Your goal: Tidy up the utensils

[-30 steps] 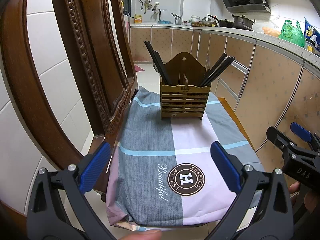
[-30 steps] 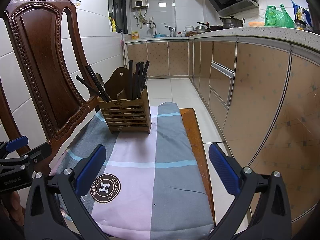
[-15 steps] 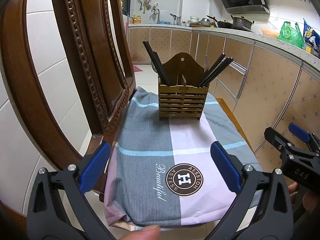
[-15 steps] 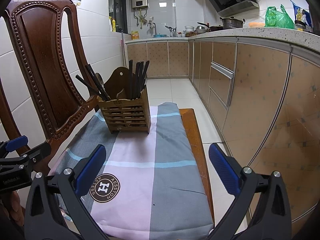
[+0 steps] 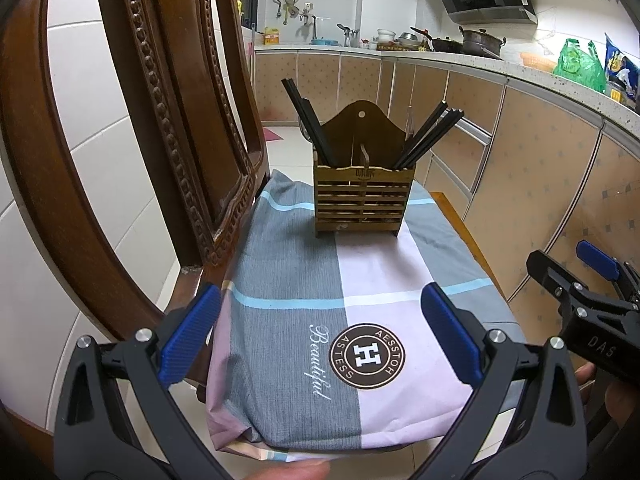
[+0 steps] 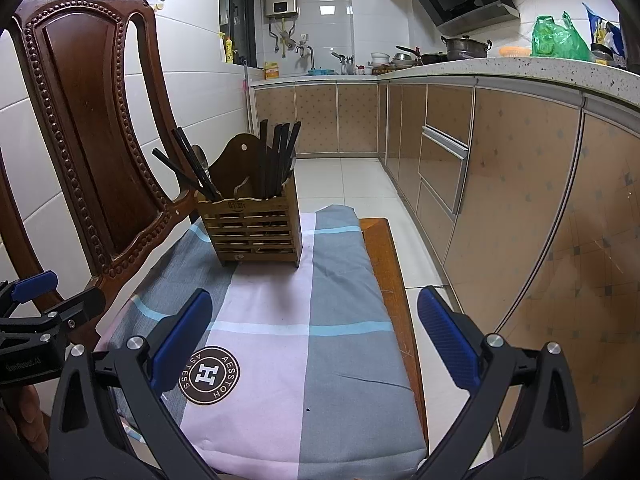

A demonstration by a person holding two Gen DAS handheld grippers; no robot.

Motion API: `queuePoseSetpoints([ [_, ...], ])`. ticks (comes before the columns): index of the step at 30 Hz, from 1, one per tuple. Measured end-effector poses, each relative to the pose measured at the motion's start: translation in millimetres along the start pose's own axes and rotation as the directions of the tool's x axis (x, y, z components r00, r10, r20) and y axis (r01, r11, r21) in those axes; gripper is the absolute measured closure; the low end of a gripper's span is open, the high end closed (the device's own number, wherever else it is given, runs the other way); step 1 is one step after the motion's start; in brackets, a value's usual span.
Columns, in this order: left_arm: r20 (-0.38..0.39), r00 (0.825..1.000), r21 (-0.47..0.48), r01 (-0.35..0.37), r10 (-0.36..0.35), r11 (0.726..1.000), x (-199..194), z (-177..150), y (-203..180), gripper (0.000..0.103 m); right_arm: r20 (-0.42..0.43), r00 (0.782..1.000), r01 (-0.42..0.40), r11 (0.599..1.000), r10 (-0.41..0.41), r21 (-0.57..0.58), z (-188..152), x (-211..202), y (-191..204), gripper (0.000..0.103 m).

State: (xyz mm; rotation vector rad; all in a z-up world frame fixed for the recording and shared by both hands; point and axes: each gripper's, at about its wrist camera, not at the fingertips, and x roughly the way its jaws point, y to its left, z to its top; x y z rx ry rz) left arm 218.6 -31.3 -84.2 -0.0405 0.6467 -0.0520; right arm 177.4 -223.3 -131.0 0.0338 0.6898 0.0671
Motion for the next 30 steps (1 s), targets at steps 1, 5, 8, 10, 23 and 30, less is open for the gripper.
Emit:
queuePoseSetpoints([
  [1, -0.001, 1.0, 0.0, 0.0, 0.0, 1.0, 0.1, 0.0, 0.1, 0.004, 0.0, 1.0, -0.001, 1.0, 0.001, 0.001, 0.1, 0.0, -0.2, 0.003],
  [5, -0.001, 1.0, 0.002, -0.001, 0.001, 1.0, 1.1, 0.0, 0.2, 0.004, 0.0, 1.0, 0.0, 1.0, 0.0, 0.002, -0.1, 0.0, 0.3, 0.003],
  [8, -0.001, 1.0, 0.001, -0.001, 0.001, 1.0, 1.8, 0.2, 0.7, 0.004, 0.0, 1.0, 0.001, 1.0, -0.001, 0.002, -0.5, -0.2, -0.1, 0.003],
  [10, -0.001, 1.0, 0.002, -0.003, 0.003, 1.0, 2.0, 0.1, 0.4, 0.004, -0.003, 1.0, -0.002, 1.0, 0.002, 0.001, -0.5, 0.2, 0.0, 0.003],
  [23, 0.013, 1.0, 0.015, -0.021, 0.021, 1.0, 1.2, -1.0, -0.9, 0.004, -0.01, 1.0, -0.003, 1.0, 0.003, -0.008, -1.5, 1.3, -1.3, 0.003],
  [30, -0.012, 1.0, 0.003, -0.021, 0.021, 1.0, 5.9, -1.7, 1.3, 0.004, -0.028, 1.0, -0.003, 1.0, 0.003, -0.013, -3.1, 6.1, -0.8, 0.003],
])
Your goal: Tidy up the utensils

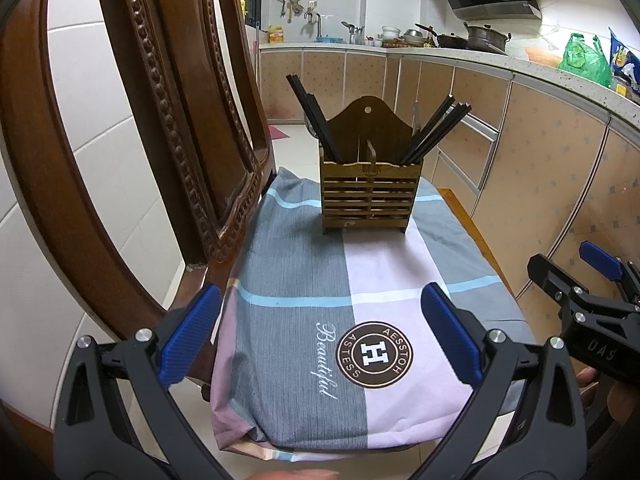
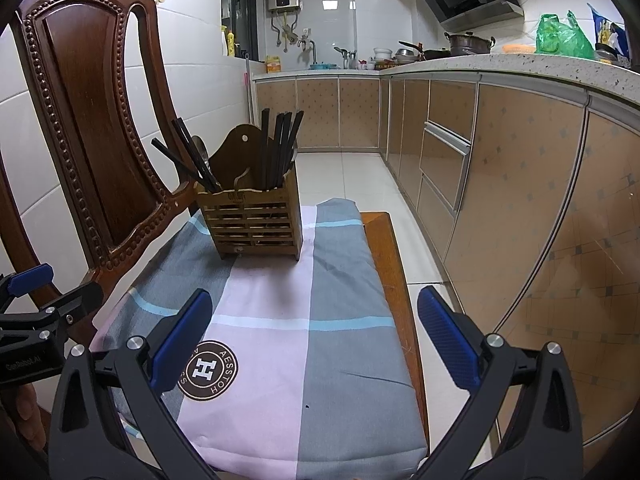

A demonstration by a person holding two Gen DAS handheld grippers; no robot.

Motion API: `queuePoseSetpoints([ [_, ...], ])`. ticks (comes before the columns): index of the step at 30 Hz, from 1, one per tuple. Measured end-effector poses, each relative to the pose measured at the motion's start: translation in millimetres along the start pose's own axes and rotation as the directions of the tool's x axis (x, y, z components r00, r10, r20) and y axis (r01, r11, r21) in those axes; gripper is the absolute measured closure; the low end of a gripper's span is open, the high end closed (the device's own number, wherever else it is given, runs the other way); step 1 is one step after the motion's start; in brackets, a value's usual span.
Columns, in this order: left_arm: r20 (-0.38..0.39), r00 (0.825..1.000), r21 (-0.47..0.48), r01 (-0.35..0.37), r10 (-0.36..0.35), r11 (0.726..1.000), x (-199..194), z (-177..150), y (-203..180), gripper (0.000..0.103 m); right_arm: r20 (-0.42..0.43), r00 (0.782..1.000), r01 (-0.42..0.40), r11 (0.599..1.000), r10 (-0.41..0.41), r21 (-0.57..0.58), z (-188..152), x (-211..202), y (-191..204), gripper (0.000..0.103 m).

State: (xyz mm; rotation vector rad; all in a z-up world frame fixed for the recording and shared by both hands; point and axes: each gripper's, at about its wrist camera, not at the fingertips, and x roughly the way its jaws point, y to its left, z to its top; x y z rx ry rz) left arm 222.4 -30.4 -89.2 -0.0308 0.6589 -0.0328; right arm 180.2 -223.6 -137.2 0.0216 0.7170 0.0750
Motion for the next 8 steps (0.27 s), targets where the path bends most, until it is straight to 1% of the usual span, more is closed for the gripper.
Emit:
queuePoseSetpoints([
  [8, -0.005, 1.0, 0.0, 0.014, -0.014, 1.0, 1.9, 0.1, 0.6, 0.004, -0.004, 1.0, 0.001, 1.0, -0.001, -0.003, 0.0, 0.4, 1.6, 0.003],
])
